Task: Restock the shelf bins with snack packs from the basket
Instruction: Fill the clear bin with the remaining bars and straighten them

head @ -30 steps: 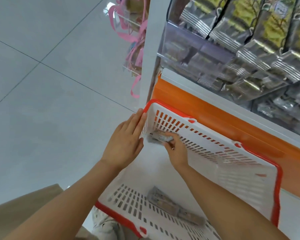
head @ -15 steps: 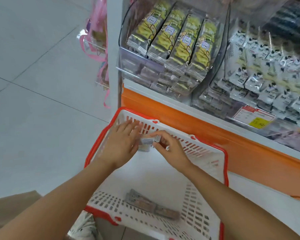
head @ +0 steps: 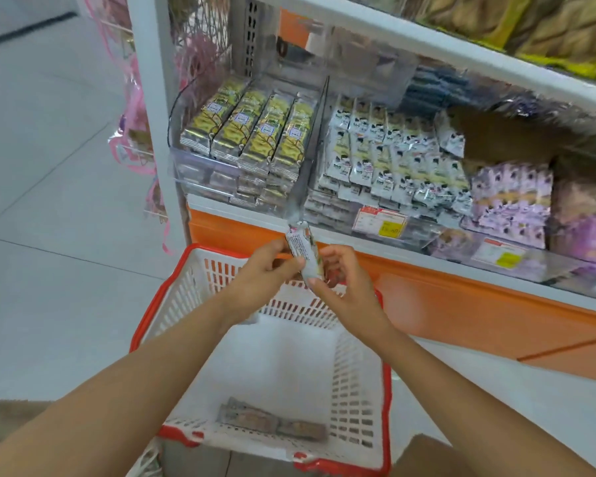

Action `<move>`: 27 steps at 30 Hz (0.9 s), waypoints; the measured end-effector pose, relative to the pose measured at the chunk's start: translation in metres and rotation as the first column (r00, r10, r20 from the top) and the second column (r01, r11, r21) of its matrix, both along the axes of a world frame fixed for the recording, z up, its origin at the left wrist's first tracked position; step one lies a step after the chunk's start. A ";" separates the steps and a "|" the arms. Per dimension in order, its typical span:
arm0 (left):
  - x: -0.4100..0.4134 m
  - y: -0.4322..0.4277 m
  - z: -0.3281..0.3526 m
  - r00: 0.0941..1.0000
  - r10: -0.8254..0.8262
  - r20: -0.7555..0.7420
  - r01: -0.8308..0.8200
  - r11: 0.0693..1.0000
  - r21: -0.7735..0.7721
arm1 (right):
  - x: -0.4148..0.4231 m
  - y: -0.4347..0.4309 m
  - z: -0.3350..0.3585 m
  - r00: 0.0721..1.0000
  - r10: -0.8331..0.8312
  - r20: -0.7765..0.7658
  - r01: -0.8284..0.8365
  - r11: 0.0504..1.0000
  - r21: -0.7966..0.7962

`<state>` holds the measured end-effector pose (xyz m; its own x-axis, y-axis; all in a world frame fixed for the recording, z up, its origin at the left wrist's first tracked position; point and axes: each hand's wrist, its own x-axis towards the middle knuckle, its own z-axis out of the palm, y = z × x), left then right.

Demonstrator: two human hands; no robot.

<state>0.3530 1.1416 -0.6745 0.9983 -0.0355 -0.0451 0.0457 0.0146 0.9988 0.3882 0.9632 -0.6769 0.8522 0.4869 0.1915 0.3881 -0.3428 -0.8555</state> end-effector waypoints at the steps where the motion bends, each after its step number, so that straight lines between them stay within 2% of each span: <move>1: 0.000 -0.006 0.007 1.000 -0.019 0.021 0.019 1.000 -0.023 | -0.003 -0.005 0.009 1.000 -0.010 0.006 0.010 1.000 0.005; 3: 0.002 -0.017 0.021 0.997 -0.032 0.074 0.031 0.999 0.016 | -0.007 -0.014 0.029 0.999 -0.034 0.021 0.033 0.999 0.022; 5: 0.008 -0.023 0.035 0.982 -0.005 0.190 -0.039 0.973 0.229 | -0.006 -0.023 0.051 0.995 -0.075 0.070 0.072 0.997 0.036; 6: 0.013 -0.023 0.042 0.959 0.007 0.282 -0.110 0.930 0.352 | -0.002 -0.027 0.061 0.988 -0.110 0.112 0.107 0.994 0.035; 8: 0.027 -0.018 0.058 0.878 0.004 0.478 -0.293 0.794 0.533 | 0.010 -0.037 0.084 0.958 -0.199 0.207 0.197 0.980 0.033; 10: 0.045 -0.010 0.071 0.810 -0.050 0.584 -0.429 0.629 0.648 | 0.029 -0.046 0.106 0.911 -0.274 0.307 0.282 0.959 0.018; 14: 0.072 -0.003 0.082 0.840 -0.118 0.529 -0.470 0.327 0.820 | 0.078 -0.061 0.138 0.807 -0.401 0.432 0.470 0.881 -0.059; 16: 0.079 0.002 0.077 0.870 -0.091 0.484 -0.455 0.227 0.861 | 0.104 -0.065 0.147 0.770 -0.439 0.462 0.545 0.830 -0.120; 18: 0.082 0.010 0.069 0.890 -0.060 0.451 -0.435 0.179 0.882 | 0.128 -0.066 0.152 0.745 -0.429 0.511 0.584 0.790 -0.186; 22: 0.083 0.019 0.055 0.891 -0.075 0.447 -0.431 0.170 0.886 | 0.171 -0.064 0.151 0.691 -0.406 0.598 0.659 0.693 -0.292; 27: 0.087 0.021 0.043 0.867 -0.088 0.490 -0.474 0.156 0.867 | 0.208 -0.057 0.139 0.632 -0.456 0.627 0.740 0.594 -0.314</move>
